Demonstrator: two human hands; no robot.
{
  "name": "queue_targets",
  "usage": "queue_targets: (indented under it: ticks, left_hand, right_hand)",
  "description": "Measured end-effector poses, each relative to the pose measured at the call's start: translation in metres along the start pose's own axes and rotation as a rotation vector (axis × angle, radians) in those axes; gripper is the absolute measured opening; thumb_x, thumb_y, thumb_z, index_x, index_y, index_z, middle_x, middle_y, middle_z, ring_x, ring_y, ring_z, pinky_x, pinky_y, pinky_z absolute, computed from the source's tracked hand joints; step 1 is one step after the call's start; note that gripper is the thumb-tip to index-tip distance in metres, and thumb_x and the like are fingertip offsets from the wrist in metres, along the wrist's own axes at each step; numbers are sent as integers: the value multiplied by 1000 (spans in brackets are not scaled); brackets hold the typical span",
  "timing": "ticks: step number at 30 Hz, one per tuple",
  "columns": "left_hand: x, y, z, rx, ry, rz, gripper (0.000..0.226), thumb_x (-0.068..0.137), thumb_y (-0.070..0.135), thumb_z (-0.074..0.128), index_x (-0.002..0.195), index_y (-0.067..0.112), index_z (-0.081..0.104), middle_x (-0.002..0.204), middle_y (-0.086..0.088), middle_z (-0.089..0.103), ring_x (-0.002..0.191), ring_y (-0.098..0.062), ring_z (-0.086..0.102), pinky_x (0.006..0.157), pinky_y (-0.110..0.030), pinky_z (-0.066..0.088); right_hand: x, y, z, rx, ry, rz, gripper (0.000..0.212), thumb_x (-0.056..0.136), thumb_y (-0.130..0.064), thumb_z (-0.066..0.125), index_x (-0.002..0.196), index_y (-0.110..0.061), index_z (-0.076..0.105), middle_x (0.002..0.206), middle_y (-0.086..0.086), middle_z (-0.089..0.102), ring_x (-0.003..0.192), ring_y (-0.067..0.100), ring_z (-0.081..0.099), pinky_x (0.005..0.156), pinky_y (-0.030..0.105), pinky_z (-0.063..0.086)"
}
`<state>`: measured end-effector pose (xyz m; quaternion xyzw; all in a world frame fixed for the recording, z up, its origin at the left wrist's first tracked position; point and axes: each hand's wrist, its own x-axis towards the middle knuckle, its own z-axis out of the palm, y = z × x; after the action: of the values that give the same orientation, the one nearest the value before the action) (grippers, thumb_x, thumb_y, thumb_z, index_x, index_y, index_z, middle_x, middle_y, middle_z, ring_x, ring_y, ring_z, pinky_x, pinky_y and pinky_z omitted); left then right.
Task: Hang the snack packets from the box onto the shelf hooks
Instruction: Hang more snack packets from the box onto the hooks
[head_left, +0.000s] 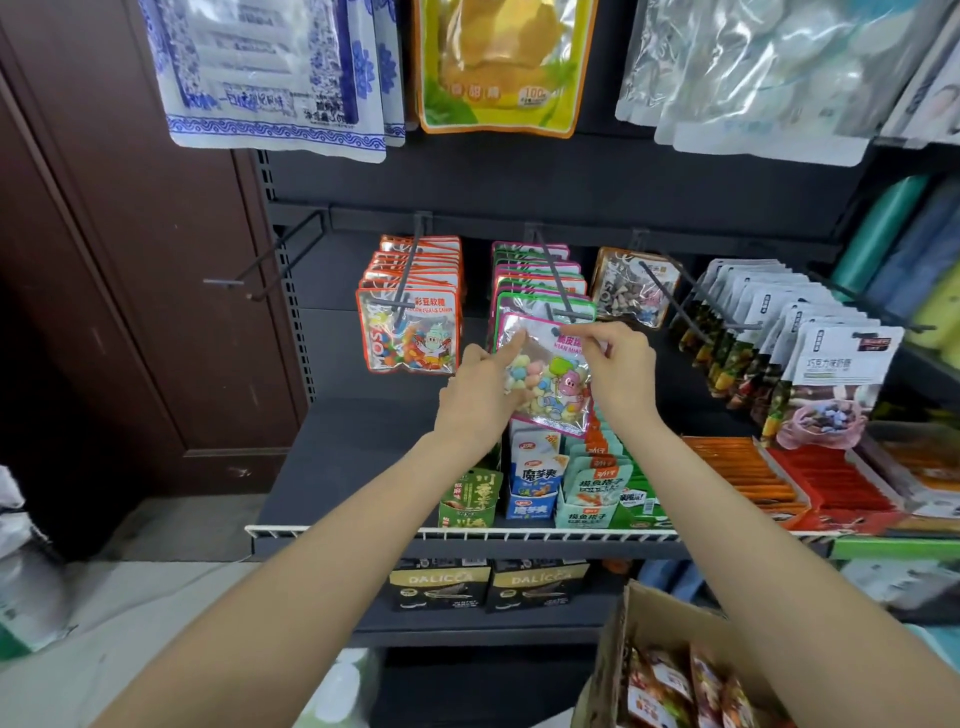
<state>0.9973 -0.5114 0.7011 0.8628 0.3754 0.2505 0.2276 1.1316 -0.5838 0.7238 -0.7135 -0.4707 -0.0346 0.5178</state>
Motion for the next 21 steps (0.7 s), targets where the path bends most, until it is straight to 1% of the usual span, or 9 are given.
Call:
queue_targets:
  ticks: [3,5,7,9,11,13,16,18,21]
  left_hand:
    - [8,1,2,141,11,-2,72,91,26,60,149,36,17,120,-9,39,98,-25,54,84,-43,51]
    - [13,2,4,234,41,-6,73,89,23,63,147,34,21,126,-10,37,107,-28,51,86,-44,50]
    - [18,3,6,266,63,-4,73,87,21,65,146,31,23,130,-11,37,112,-29,48,88,-42,49]
    - [23,3,6,265,100,6,68,86,17,65,142,27,27,129,-11,38,113,-28,48,86,-39,47]
    - [26,3,5,271,149,19,61,87,14,63,138,23,32,129,-10,38,113,-28,48,85,-37,45]
    - [25,3,3,270,185,37,57,87,15,62,136,23,35,133,-10,36,119,-28,44,90,-39,44]
    - [19,5,2,273,244,66,48,88,21,62,132,22,43,137,-10,34,125,-27,38,96,-39,39]
    - [7,6,4,255,294,96,42,87,24,64,126,20,50,134,-11,38,124,-27,39,96,-40,38]
    - [-14,8,13,274,390,124,41,81,20,70,120,18,56,134,-14,43,123,-31,43,95,-44,39]
  right_hand:
    - [1,3,6,-183,-44,-56,30,89,-9,61,118,-14,64,127,5,46,112,9,44,85,11,33]
    - [0,7,11,-320,-107,-64,42,85,-13,66,126,-12,55,141,3,33,119,6,33,85,19,37]
    - [2,9,16,-412,-147,-54,49,83,-13,68,128,-11,48,148,2,23,130,15,26,85,27,43]
    - [7,8,20,-429,-164,-33,58,81,-9,70,133,-13,43,152,0,19,137,19,21,92,33,45]
    - [11,8,22,-418,-182,-31,68,80,-6,70,139,-18,38,154,-3,15,141,19,17,102,35,40]
    - [11,9,21,-385,-188,-50,71,80,-6,70,141,-21,36,155,-5,12,143,19,13,107,33,34]
    - [3,7,13,-306,-159,-78,66,82,-9,70,139,-20,40,154,-4,16,142,16,14,104,23,27]
    - [-9,8,3,-280,-113,-87,53,84,-13,69,132,-18,48,148,-2,27,137,15,22,97,17,28]
    - [-35,19,-14,-244,-90,-85,37,85,-17,66,121,-17,57,129,1,45,125,17,39,94,20,34]
